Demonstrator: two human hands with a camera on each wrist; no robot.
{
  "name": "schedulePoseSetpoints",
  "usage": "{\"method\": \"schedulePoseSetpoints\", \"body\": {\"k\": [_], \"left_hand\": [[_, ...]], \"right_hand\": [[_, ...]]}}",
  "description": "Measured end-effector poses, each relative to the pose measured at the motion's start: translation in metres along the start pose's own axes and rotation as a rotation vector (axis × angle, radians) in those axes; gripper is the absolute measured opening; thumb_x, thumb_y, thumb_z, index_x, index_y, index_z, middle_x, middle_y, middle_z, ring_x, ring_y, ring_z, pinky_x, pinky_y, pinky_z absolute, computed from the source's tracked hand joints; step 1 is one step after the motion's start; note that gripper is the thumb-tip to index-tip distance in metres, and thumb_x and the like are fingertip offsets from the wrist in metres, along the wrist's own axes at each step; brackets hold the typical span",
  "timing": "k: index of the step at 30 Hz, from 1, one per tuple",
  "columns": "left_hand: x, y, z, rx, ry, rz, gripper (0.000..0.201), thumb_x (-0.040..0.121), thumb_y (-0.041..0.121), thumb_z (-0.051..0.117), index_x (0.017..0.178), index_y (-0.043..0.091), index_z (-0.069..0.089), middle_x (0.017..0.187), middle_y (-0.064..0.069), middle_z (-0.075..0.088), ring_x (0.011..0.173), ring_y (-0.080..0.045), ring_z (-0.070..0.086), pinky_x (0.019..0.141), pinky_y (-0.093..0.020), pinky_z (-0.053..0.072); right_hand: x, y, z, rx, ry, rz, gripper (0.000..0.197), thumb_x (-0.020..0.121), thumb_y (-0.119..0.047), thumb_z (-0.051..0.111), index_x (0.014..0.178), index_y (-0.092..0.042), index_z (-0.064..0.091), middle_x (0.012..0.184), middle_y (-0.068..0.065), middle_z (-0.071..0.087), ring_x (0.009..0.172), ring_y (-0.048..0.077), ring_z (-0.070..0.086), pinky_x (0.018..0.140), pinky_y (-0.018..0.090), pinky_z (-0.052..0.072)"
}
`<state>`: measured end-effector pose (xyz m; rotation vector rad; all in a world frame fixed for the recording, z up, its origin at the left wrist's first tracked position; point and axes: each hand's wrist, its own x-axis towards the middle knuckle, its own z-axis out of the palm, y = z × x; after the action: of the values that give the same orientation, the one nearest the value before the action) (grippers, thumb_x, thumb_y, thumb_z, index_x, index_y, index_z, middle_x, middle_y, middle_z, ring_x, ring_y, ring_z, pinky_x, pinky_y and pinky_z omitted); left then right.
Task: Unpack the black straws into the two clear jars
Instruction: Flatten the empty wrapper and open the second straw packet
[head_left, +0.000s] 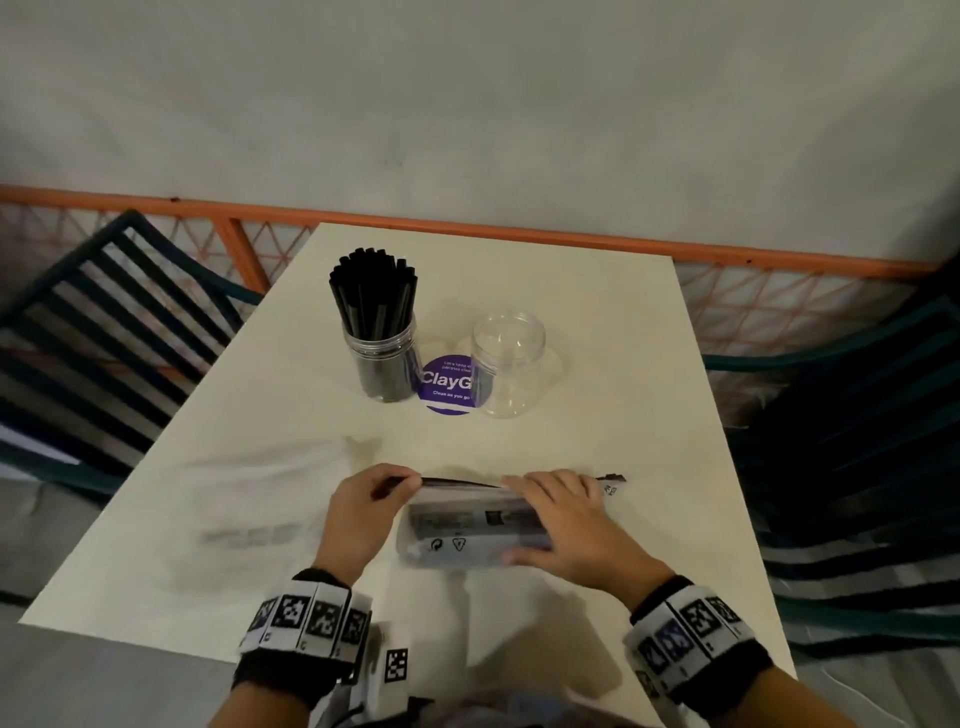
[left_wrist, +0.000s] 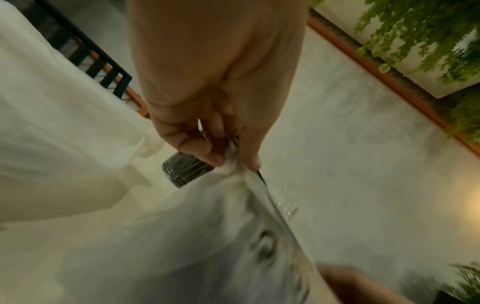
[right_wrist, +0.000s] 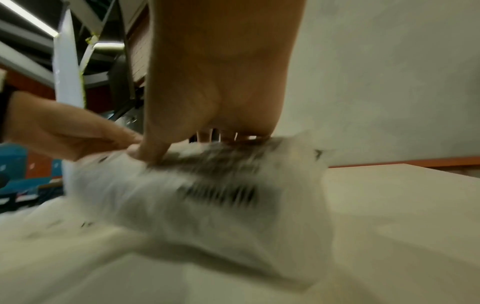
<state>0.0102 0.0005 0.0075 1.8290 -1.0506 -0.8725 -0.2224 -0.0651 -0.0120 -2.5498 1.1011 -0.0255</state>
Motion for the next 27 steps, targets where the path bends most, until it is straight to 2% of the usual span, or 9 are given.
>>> {"method": "schedulePoseSetpoints", "body": {"k": [3,5,8,12,16,18,21,24,27], "left_hand": [[-0.004,0.003,-0.007,-0.008,0.089,0.048,0.014,0.083,0.012,0.065,0.075,0.024,0.066,0.081,0.007,0.069,0.067,0.002,0.06,0.063,-0.002,0.042],[-0.002,0.005,-0.013,-0.038,0.125,0.07,0.012,0.083,0.01,0.063,0.077,0.02,0.066,0.081,0.006,0.068,0.067,0.005,0.06,0.063,-0.001,0.043],[0.003,0.01,-0.02,-0.076,0.175,0.1,0.014,0.084,0.009,0.063,0.077,0.021,0.065,0.08,0.002,0.068,0.066,0.005,0.059,0.063,-0.001,0.042],[0.01,0.019,-0.025,0.032,0.208,0.148,0.007,0.084,0.009,0.062,0.084,0.015,0.066,0.083,-0.003,0.066,0.071,-0.004,0.06,0.062,-0.005,0.044],[0.013,0.032,-0.023,0.497,0.331,0.369,0.018,0.076,0.005,0.07,0.092,0.014,0.07,0.094,-0.009,0.066,0.081,-0.029,0.06,0.075,-0.032,0.043],[0.004,0.052,-0.007,0.574,0.3,0.448,0.016,0.075,0.013,0.071,0.091,0.019,0.07,0.097,-0.005,0.068,0.085,-0.028,0.059,0.074,-0.035,0.041],[-0.015,0.087,0.032,0.481,0.081,0.591,0.021,0.077,0.042,0.055,0.091,0.031,0.068,0.097,0.012,0.067,0.092,-0.007,0.051,0.071,-0.025,0.03],[-0.02,0.104,0.06,0.46,-0.06,0.657,0.033,0.078,0.052,0.046,0.093,0.032,0.068,0.095,0.015,0.07,0.093,-0.006,0.056,0.08,-0.018,0.025],[-0.016,0.111,0.064,0.448,-0.08,0.62,0.027,0.081,0.048,0.054,0.093,0.03,0.069,0.096,0.012,0.071,0.094,-0.01,0.057,0.077,-0.022,0.023]], "right_hand": [[-0.003,0.018,-0.016,0.035,0.1,0.093,0.073,0.076,-0.075,0.013,0.12,-0.032,0.052,0.117,-0.009,0.055,0.113,0.013,0.042,0.091,0.03,0.019],[-0.009,0.038,-0.027,0.121,0.121,0.157,0.063,0.08,-0.069,0.023,0.108,-0.026,0.06,0.106,-0.006,0.063,0.103,0.014,0.053,0.088,0.029,0.029],[-0.019,0.059,-0.045,0.437,0.227,0.209,0.008,0.086,-0.034,0.06,0.088,-0.027,0.064,0.091,-0.002,0.066,0.084,0.009,0.06,0.074,0.018,0.042],[-0.027,0.054,-0.056,0.711,0.365,0.247,0.018,0.083,-0.015,0.066,0.08,-0.033,0.065,0.086,-0.007,0.069,0.086,0.006,0.06,0.072,0.014,0.045],[-0.025,0.039,-0.06,0.843,0.383,0.215,0.027,0.089,-0.011,0.056,0.09,-0.037,0.064,0.092,-0.009,0.07,0.087,0.007,0.063,0.078,0.011,0.048],[-0.023,0.03,-0.06,0.903,0.423,0.196,0.03,0.089,-0.009,0.055,0.09,-0.036,0.066,0.091,-0.005,0.071,0.086,0.012,0.066,0.08,0.015,0.052],[-0.017,0.013,-0.059,1.011,0.526,0.226,0.019,0.082,-0.007,0.065,0.081,-0.024,0.073,0.082,0.012,0.073,0.081,0.023,0.067,0.08,0.032,0.056],[-0.013,0.001,-0.061,0.979,0.588,0.205,0.015,0.078,-0.006,0.07,0.077,-0.02,0.072,0.078,0.006,0.073,0.075,0.015,0.068,0.074,0.026,0.055],[-0.015,-0.003,-0.061,0.904,0.603,0.172,0.007,0.079,-0.011,0.07,0.082,-0.017,0.072,0.081,0.002,0.073,0.077,0.012,0.068,0.073,0.022,0.055]]}}
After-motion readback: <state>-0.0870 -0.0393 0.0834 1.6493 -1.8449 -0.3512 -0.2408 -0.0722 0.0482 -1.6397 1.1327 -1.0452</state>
